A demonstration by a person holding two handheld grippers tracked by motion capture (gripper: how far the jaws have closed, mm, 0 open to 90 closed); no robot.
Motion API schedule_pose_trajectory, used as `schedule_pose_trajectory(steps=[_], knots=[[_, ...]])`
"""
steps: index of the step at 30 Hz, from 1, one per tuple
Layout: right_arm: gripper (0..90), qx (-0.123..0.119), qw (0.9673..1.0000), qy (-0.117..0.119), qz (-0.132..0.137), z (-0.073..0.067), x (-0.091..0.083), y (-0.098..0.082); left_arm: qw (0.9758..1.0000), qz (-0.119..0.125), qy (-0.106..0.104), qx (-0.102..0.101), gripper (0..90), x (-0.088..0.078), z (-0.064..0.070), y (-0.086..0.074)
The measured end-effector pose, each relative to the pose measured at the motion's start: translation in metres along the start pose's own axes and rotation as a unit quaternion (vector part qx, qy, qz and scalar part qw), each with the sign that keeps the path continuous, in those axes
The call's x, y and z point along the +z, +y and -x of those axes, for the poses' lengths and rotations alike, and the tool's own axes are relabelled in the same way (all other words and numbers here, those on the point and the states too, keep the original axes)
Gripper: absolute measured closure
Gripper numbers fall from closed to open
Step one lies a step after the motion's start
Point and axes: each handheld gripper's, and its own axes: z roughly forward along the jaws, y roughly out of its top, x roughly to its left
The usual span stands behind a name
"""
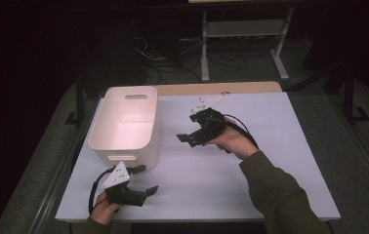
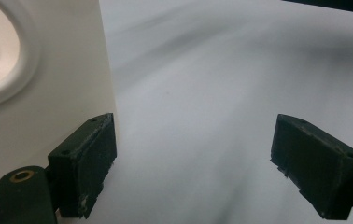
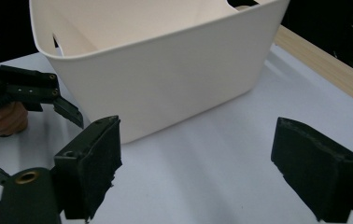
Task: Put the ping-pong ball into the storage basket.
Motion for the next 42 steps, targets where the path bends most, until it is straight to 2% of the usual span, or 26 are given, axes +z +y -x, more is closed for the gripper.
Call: schedule_pose_trajectory(steps=[12, 42], knots=[[12.7, 0.016, 0.9995, -0.027, -0.001, 0.001, -0.007, -0.034, 1.0, 0.0, 0.001, -0.001, 14.1, 0.0, 0.0, 0.0], [8.9, 0.054, 0.9958, -0.074, 0.005, 0.0, -0.024, -0.094, 1.0, 0.0, 0.001, -0.001, 14.1, 0.0, 0.0, 0.0]])
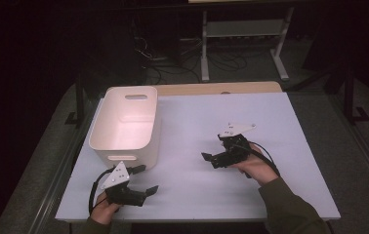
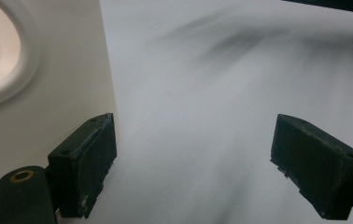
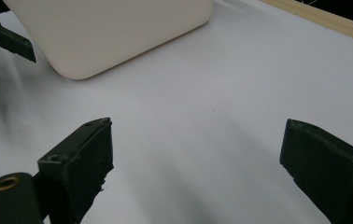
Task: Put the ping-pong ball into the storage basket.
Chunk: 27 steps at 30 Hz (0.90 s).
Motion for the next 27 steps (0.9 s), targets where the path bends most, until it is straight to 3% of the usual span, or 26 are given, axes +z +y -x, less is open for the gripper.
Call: schedule_pose_trajectory(steps=[27], knots=[[2.6, 0.02, 0.9993, -0.031, 0.003, -0.005, -0.017, -0.047, 1.0, 0.001, 0.0, 0.004, 14.1, 0.0, 0.0, 0.0]])
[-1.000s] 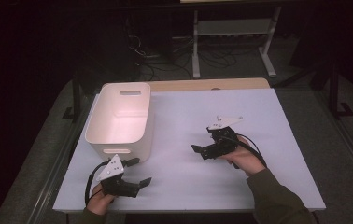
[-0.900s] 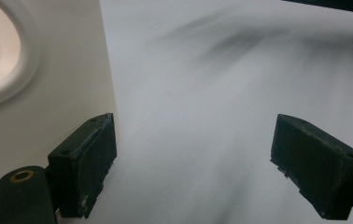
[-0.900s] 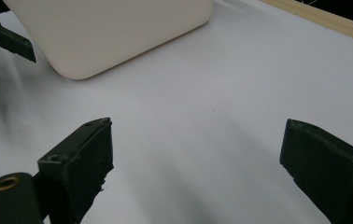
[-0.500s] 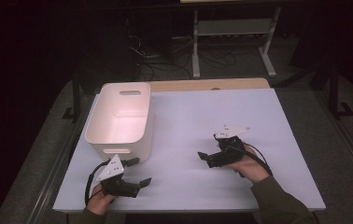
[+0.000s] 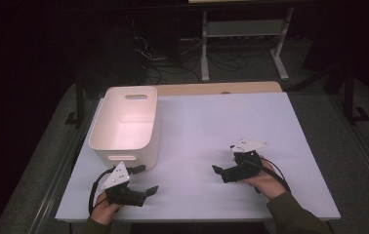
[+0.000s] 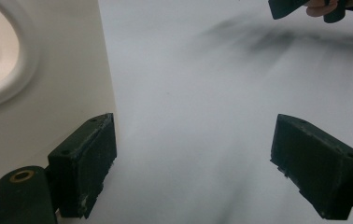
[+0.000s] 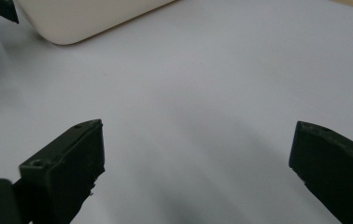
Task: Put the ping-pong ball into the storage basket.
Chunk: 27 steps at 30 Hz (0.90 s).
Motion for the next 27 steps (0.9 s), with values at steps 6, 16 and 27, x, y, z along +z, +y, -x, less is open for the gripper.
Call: schedule_pose_trajectory(steps=[6, 16, 27], knots=[[1.6, 0.009, 0.9999, -0.013, 0.0, 0.002, -0.006, -0.01, 1.0, 0.0, 0.0, 0.0, 14.1, 0.0, 0.0, 0.0], [1.5, 0.029, 0.9989, -0.036, 0.008, 0.01, -0.021, -0.026, 1.0, 0.0, 0.001, 0.0, 14.1, 0.0, 0.0, 0.0], [1.5, 0.046, 0.997, -0.059, 0.02, 0.018, -0.036, -0.038, 1.0, 0.001, 0.0, -0.001, 14.1, 0.0, 0.0, 0.0]])
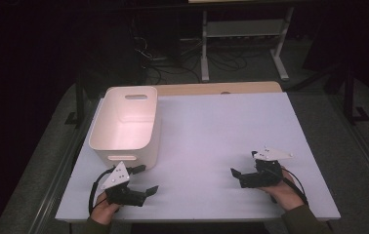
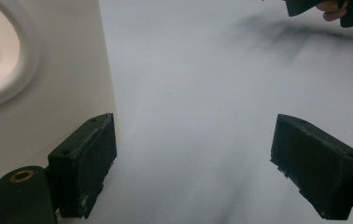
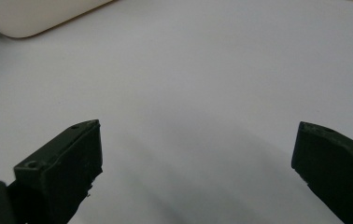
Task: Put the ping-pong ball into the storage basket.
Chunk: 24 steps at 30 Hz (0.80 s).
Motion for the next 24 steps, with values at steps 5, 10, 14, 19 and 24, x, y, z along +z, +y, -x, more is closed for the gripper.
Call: schedule_pose_trajectory(steps=[5, 10, 14, 19, 24], knots=[[1.5, 0.006, 0.9999, -0.008, 0.001, 0.004, -0.007, -0.005, 1.0, -0.001, 0.0, 0.001, 14.1, 0.0, 0.0, 0.0], [1.5, 0.01, 0.9998, -0.016, 0.002, 0.006, -0.011, -0.009, 1.0, -0.003, 0.0, 0.003, 14.1, 0.0, 0.0, 0.0], [1.5, 0.011, 0.9998, -0.017, 0.003, 0.007, -0.012, -0.01, 1.0, -0.003, 0.0, 0.001, 14.1, 0.0, 0.0, 0.0], [1.5, 0.01, 0.9998, -0.016, 0.005, 0.007, -0.01, -0.011, 1.0, -0.004, -0.001, 0.001, 14.1, 0.001, 0.0, 0.0], [1.5, 0.002, 0.9999, -0.012, 0.002, 0.004, -0.008, -0.011, 1.0, -0.005, -0.001, 0.001, 14.1, 0.001, 0.0, 0.0]])
